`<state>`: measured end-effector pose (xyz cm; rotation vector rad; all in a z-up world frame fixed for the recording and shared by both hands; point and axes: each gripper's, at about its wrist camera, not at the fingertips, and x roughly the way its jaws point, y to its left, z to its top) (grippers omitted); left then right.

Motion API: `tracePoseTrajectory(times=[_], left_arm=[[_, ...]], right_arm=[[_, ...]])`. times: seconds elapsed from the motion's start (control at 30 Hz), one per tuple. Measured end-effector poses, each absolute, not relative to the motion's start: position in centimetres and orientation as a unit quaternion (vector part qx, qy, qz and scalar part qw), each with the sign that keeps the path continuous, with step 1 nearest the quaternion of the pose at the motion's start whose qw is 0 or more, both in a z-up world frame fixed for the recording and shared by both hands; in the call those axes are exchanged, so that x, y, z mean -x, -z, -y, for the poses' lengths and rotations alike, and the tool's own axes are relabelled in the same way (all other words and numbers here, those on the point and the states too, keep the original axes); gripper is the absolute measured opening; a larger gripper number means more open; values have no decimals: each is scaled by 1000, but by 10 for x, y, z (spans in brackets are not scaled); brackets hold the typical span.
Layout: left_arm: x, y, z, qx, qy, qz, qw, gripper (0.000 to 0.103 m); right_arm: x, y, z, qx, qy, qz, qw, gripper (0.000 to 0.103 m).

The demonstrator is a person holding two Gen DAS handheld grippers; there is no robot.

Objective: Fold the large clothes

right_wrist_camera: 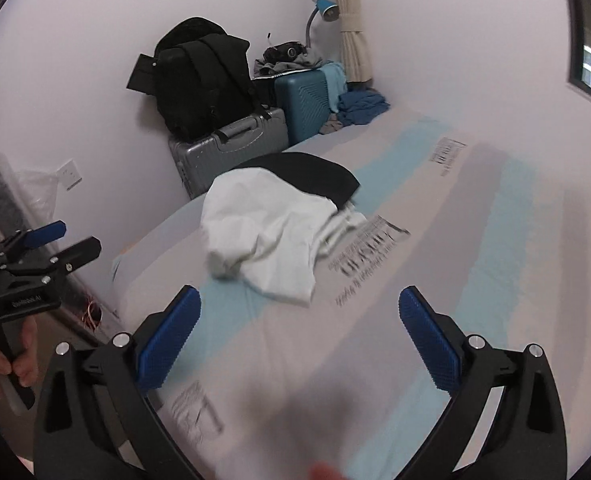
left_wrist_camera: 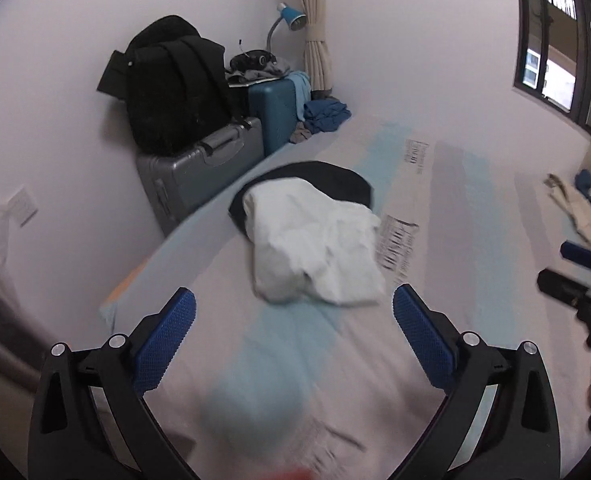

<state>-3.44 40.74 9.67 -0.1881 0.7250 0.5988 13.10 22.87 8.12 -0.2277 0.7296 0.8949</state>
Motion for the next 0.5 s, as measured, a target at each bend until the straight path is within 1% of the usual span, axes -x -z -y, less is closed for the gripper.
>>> tracePoseTrajectory(times=[0.1,0.23,0.37,0.5], left_arm=[[57,-100,-380,114,-267,-367,884,97],[78,-84,-359,88,-265,-370,886,97],[89,-64,-359,86,-248,-387,884,97],[105,-57,-361,82,-236,-381,890,97]], right_arm=[[-96,-89,-199,108,-402,-347,841,96],[-60,-88,-174,112,-347,-351,862,96],[-41,-75,-176,115,-318,-349,874,96],[-23,-65,-190,115,-309,-342,880,96]])
